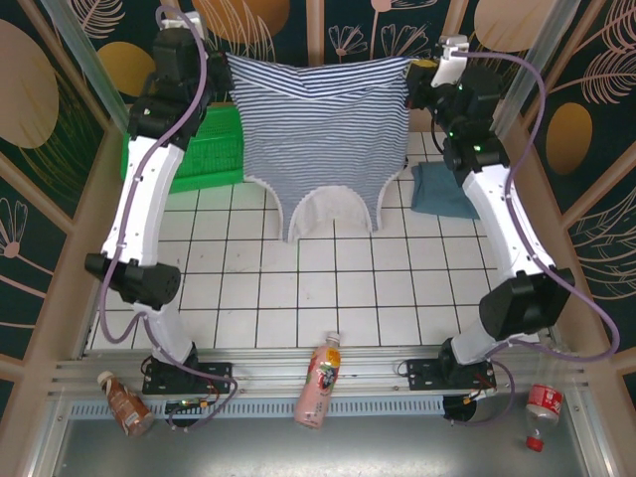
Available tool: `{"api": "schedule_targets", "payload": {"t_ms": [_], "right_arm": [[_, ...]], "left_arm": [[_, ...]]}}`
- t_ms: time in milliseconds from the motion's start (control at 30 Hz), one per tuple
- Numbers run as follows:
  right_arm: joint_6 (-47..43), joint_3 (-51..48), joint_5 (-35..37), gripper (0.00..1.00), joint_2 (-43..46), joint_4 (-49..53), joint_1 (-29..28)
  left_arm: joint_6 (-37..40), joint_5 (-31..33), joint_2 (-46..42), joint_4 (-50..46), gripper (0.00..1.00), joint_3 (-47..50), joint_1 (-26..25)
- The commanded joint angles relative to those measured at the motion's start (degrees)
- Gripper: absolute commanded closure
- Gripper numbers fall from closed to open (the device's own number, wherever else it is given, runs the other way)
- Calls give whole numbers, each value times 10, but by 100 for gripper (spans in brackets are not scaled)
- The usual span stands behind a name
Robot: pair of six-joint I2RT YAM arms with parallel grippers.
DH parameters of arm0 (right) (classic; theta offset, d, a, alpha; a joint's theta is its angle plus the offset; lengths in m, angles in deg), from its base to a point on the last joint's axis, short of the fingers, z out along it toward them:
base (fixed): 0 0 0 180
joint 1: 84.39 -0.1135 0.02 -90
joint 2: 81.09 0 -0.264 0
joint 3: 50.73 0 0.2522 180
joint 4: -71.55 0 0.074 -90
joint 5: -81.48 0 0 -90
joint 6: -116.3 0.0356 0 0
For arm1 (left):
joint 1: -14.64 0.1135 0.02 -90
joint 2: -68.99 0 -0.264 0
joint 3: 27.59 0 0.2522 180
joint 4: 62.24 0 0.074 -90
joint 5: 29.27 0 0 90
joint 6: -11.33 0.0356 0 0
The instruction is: Fold and stack the tank tops
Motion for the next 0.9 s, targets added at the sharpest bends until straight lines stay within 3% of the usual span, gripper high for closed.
{"api": "schedule_targets", "payload": {"t_ms": [0, 200, 300, 500, 633, 733, 867], "right_arm": [[18, 47, -46, 100, 4, 28, 4], [36, 0, -110, 100, 31, 106, 5], [33, -67, -117, 100, 80, 146, 6], [57, -248, -168, 100, 171, 252, 6], [47, -375, -163, 100, 209, 348, 2], [74, -452, -168, 100, 223, 363, -8], [120, -472, -138, 100, 233, 355, -66]], "left_arm": [[22, -30, 14, 15, 100, -84, 4], [50, -15, -34, -18, 100, -38, 12], [40, -50, -96, -39, 100, 87, 13], [-52, -103, -314, -7, 100, 495, 12], [-119, -148, -415, -31, 100, 701, 13], [-139, -123, -465, -50, 100, 790, 13], [-151, -103, -480, -84, 100, 786, 13]]}}
